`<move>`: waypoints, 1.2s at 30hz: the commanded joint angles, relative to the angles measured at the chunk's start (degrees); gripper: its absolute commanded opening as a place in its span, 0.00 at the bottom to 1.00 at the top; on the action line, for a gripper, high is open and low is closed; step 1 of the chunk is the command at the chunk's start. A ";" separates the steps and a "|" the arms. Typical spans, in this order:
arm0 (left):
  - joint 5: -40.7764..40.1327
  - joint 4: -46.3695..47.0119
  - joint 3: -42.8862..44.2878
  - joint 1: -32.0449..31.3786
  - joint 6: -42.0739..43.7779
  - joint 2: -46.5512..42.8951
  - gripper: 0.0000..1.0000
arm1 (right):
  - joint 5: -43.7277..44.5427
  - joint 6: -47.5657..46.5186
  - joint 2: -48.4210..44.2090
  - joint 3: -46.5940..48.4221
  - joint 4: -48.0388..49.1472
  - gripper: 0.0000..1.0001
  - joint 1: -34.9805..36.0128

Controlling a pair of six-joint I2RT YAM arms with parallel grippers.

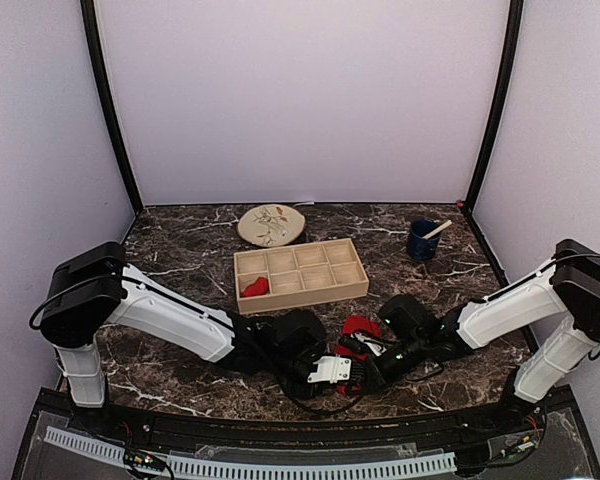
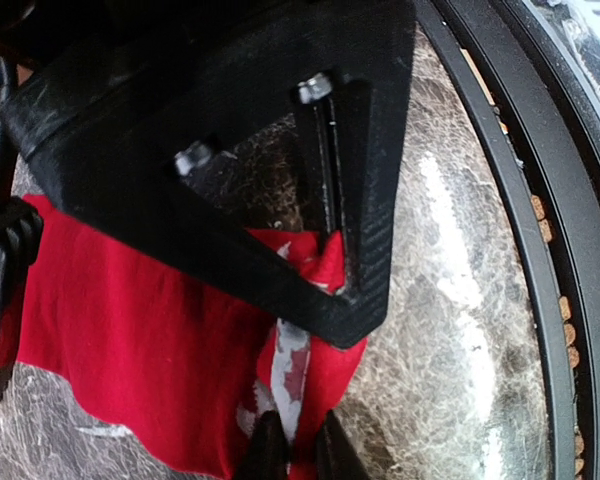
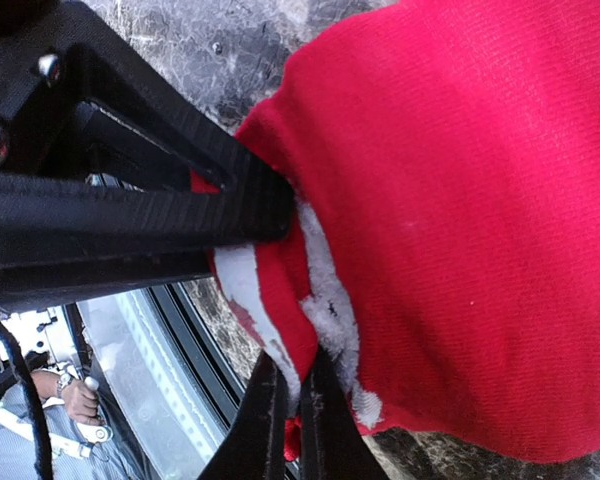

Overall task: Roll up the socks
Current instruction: Roll the sock at the center of the board.

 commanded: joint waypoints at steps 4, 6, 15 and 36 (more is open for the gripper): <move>0.97 -3.96 1.60 -0.45 0.36 0.99 0.01 | 0.47 -1.18 0.15 1.39 -1.75 0.03 -0.62; 1.11 -4.29 1.75 -0.45 0.28 0.90 0.00 | 1.05 -1.21 -0.13 1.39 -2.04 0.07 -0.62; 1.73 -6.19 2.08 -0.37 -2.00 0.49 0.00 | 5.83 -1.02 -4.75 0.00 -4.51 0.30 -1.46; 19.73 -24.72 15.05 6.68 -7.69 7.13 0.00 | 22.23 0.13 -19.94 -7.17 -6.58 0.38 -2.25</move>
